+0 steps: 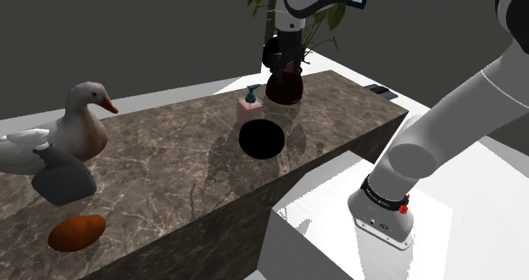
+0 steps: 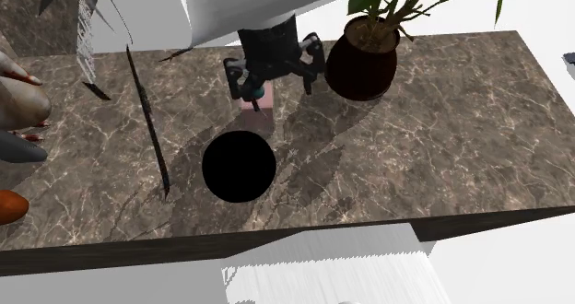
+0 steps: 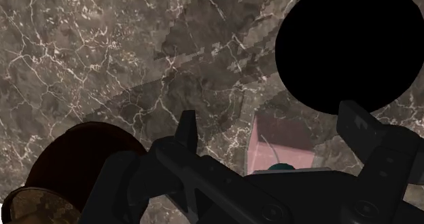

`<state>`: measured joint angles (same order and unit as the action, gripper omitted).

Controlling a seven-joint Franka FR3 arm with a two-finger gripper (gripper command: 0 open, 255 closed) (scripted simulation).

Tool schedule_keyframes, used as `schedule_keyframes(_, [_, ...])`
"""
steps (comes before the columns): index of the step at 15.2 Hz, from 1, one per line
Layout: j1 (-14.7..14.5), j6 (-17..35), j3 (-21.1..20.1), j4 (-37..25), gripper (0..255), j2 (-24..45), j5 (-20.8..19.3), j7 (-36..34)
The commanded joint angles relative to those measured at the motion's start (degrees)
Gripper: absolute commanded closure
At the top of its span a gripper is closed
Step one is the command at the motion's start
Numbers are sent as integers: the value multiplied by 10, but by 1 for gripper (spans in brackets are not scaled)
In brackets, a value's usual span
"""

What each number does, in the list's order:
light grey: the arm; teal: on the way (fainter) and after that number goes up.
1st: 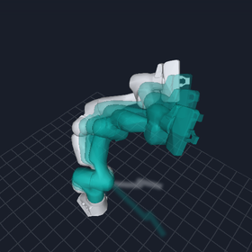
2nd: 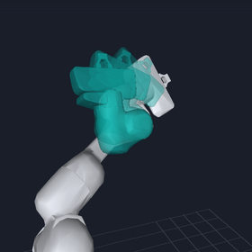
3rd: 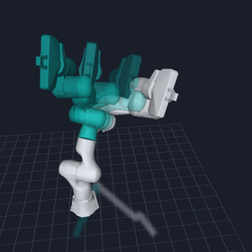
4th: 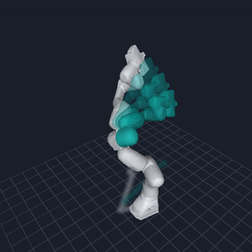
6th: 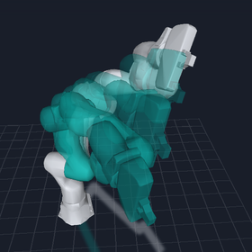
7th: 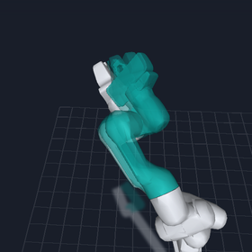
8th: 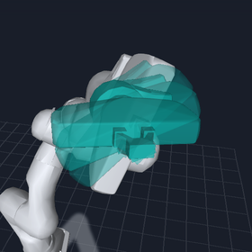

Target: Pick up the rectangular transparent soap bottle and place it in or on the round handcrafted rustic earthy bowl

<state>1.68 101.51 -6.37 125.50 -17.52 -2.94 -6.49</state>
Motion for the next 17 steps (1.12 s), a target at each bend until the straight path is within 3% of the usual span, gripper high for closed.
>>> schedule_keyframes(1, [2,16,-5,-34,0,50,-6,-13])
schedule_keyframes(11, [-4,42,-14,-230,0,278,-42,-72])
schedule_keyframes(17, [-2,87,-12,-191,0,284,-45,-74])
